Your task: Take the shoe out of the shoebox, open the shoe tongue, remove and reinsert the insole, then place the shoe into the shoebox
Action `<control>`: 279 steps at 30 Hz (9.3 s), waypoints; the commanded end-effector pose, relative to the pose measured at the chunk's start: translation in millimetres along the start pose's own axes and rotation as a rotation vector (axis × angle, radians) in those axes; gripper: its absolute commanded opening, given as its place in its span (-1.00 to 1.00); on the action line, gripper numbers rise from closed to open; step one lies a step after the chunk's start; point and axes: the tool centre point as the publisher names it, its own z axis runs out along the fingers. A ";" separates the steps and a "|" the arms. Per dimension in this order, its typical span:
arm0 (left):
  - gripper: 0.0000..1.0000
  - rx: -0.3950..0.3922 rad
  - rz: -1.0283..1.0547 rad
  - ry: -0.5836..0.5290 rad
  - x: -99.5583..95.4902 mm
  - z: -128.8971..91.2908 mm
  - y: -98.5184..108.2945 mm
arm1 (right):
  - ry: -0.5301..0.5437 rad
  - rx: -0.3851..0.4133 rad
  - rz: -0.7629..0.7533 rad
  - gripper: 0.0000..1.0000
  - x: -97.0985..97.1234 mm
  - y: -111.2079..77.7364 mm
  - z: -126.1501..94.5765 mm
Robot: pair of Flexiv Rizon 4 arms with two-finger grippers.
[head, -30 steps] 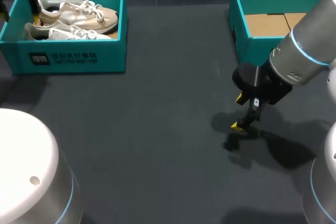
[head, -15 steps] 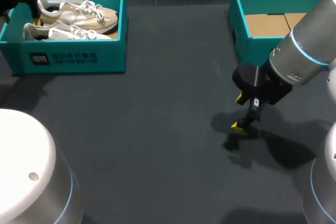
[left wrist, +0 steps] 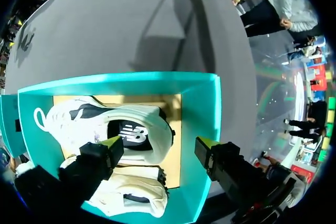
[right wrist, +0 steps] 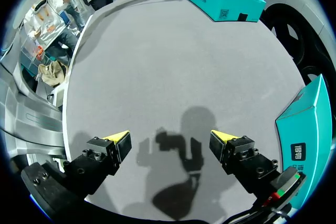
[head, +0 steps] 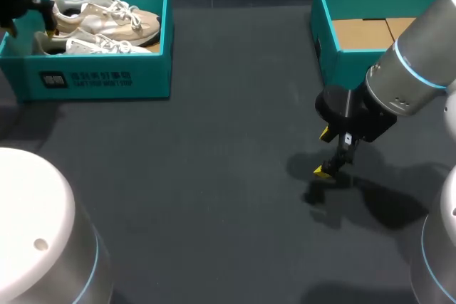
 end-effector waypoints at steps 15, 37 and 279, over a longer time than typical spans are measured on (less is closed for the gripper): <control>0.58 0.047 0.004 0.004 5.3 35.9 9.2 | -0.003 0.000 0.000 1.00 1.5 -0.9 0.6; 0.32 0.076 -0.012 -0.004 2.7 68.4 10.0 | -0.003 0.000 0.000 1.00 1.5 -0.9 0.6; -1.00 0.017 0.013 0.225 -276.0 10.7 -324.6 | -0.003 0.000 0.000 1.00 1.5 -0.9 0.6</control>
